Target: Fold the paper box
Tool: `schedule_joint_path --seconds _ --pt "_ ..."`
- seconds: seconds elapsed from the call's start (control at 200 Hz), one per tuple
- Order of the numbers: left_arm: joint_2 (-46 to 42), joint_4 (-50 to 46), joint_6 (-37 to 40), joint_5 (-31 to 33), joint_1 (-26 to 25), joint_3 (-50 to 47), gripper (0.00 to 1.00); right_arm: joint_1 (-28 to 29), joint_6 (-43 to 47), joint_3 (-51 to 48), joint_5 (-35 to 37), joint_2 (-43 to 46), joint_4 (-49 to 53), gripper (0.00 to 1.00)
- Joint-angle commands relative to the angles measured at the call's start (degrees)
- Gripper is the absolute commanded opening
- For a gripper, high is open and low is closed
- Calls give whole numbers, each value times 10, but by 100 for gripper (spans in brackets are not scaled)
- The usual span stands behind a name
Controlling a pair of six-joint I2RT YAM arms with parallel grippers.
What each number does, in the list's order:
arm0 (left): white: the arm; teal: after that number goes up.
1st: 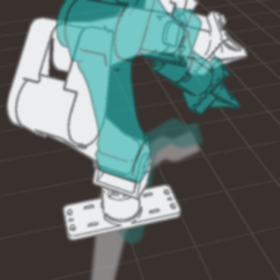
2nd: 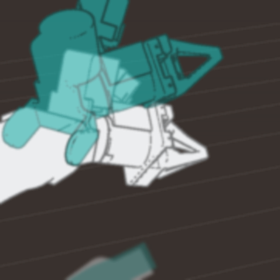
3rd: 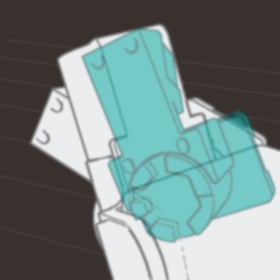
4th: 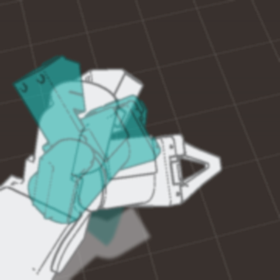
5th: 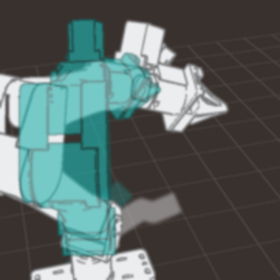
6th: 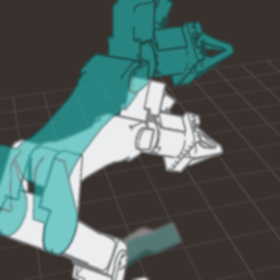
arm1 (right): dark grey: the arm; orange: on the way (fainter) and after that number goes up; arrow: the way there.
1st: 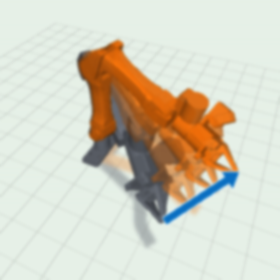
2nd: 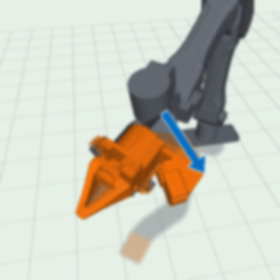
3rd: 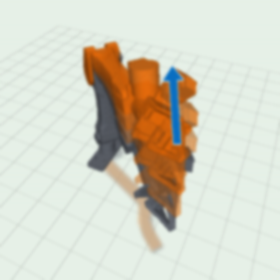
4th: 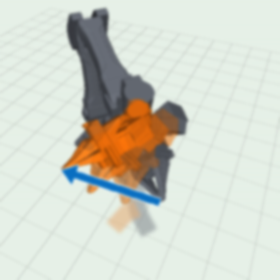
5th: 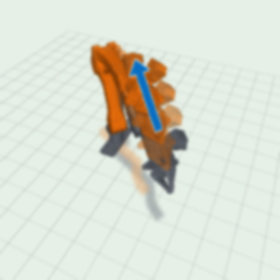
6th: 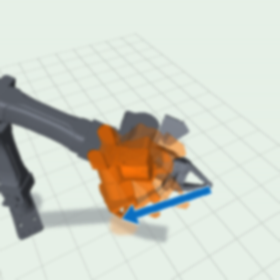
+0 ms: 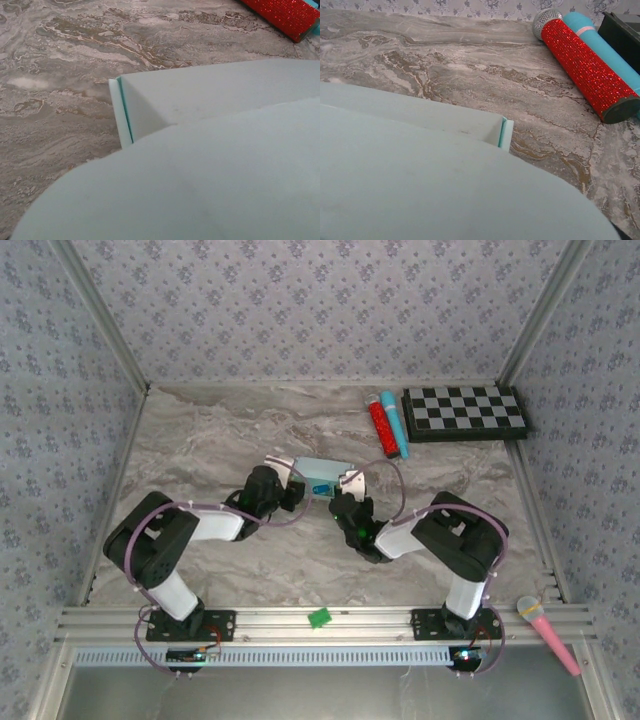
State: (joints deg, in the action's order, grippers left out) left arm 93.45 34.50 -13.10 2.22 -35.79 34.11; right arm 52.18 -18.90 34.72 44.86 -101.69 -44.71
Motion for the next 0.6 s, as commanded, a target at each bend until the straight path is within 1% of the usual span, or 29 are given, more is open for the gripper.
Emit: schedule_joint_path --seconds 0.0,0.2,0.27,0.48,0.595 --pt "-25 1 13 0 -4 -7 43 7 -13 -5 21 24 17 36" --pt "-48 -11 22 5 -5 -21 49 14 -40 -13 24 40 52 46" --pt "-58 -15 28 8 -7 -29 49 16 -52 -19 29 46 67 51" --pt "-115 -49 39 24 -8 -62 50 20 -63 -56 43 89 79 56" --pt "-165 -78 50 49 -8 -81 51 21 -86 -75 47 131 135 58"
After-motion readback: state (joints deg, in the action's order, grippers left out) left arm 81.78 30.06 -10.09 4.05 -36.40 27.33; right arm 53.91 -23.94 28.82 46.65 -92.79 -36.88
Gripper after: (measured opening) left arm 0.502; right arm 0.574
